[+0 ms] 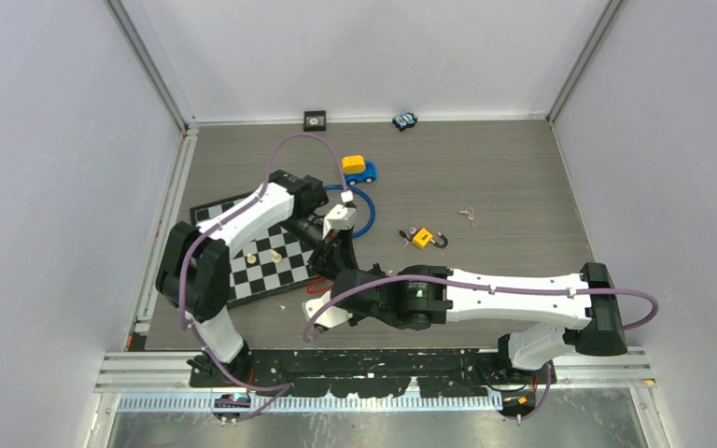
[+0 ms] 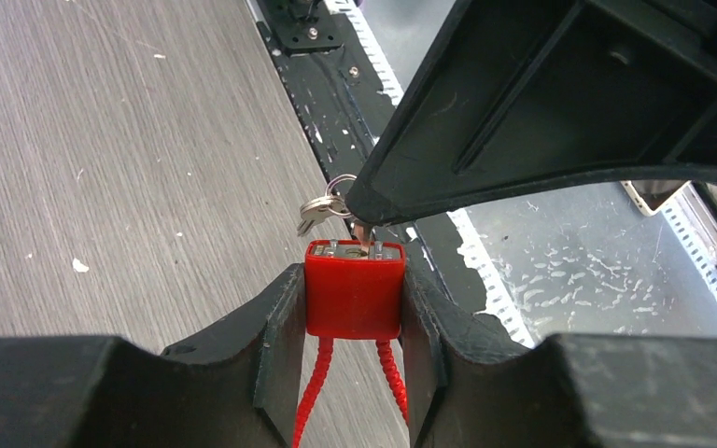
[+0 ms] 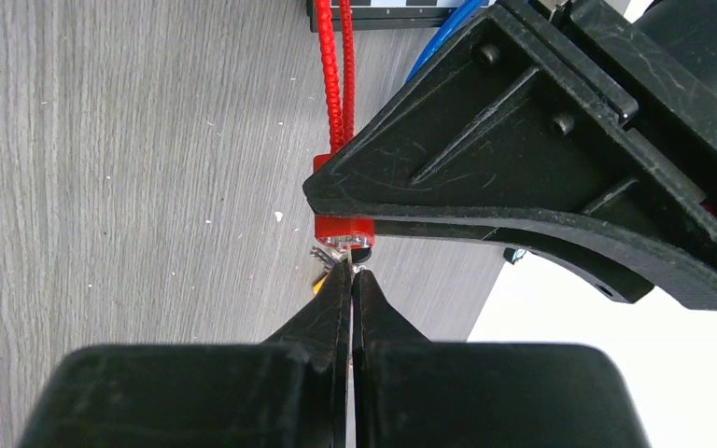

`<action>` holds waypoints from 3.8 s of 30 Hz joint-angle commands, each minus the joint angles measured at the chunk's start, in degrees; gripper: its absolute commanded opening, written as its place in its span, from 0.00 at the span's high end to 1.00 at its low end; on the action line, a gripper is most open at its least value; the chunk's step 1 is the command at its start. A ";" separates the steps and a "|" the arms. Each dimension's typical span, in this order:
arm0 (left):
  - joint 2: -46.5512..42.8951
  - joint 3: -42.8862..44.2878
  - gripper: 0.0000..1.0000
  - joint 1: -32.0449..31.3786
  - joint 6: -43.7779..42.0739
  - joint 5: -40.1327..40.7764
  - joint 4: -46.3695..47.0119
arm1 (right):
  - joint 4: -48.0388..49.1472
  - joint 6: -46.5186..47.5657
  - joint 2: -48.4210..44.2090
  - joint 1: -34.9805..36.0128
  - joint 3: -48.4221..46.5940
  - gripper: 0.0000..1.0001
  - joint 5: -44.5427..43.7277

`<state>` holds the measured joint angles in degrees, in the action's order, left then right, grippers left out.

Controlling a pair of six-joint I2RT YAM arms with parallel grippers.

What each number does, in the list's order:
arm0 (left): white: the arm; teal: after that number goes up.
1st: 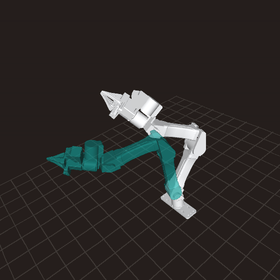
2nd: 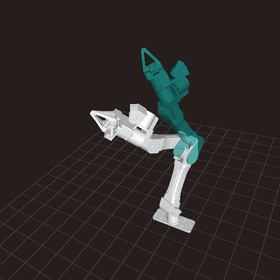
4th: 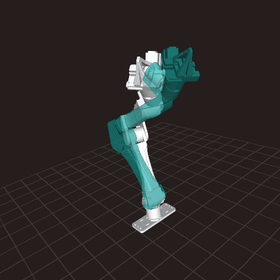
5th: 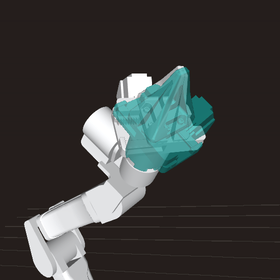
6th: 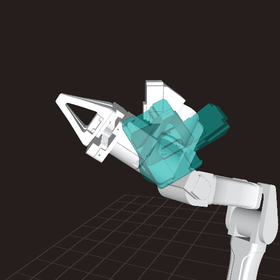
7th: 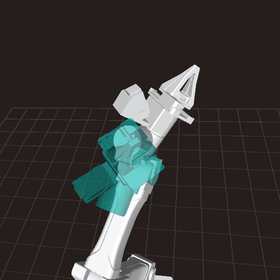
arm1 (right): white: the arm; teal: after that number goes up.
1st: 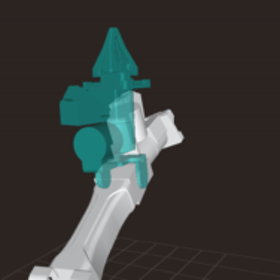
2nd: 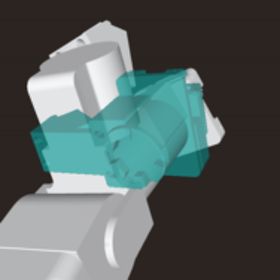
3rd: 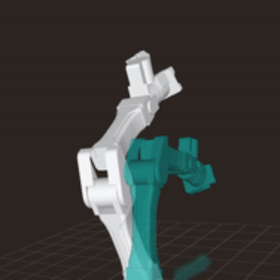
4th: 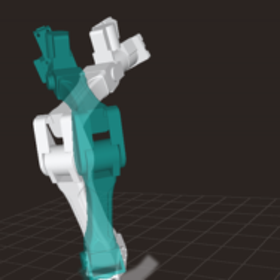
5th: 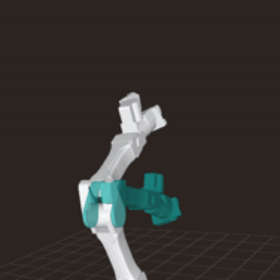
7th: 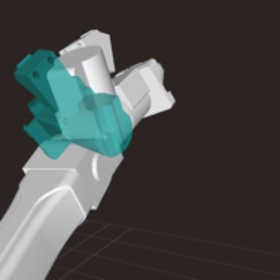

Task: Unlock with the key

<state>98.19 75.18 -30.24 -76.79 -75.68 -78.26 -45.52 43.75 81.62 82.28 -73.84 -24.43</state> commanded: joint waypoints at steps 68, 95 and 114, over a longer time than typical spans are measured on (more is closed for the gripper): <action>-6.55 -1.14 1.00 0.36 17.94 -7.53 13.24 | 16.24 -2.21 1.32 3.06 5.41 0.99 0.29; -6.92 -2.05 1.00 1.06 16.86 -3.80 13.24 | 5.40 -5.07 -8.85 -5.07 3.10 0.62 11.31; -7.49 -2.62 1.00 1.07 16.94 -4.97 13.19 | 3.77 -4.72 -9.20 -8.67 0.42 0.66 12.46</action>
<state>92.86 72.18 -29.45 -59.13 -76.88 -65.45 -42.24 39.88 72.62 73.76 -70.74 -13.21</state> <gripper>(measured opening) 0.384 0.344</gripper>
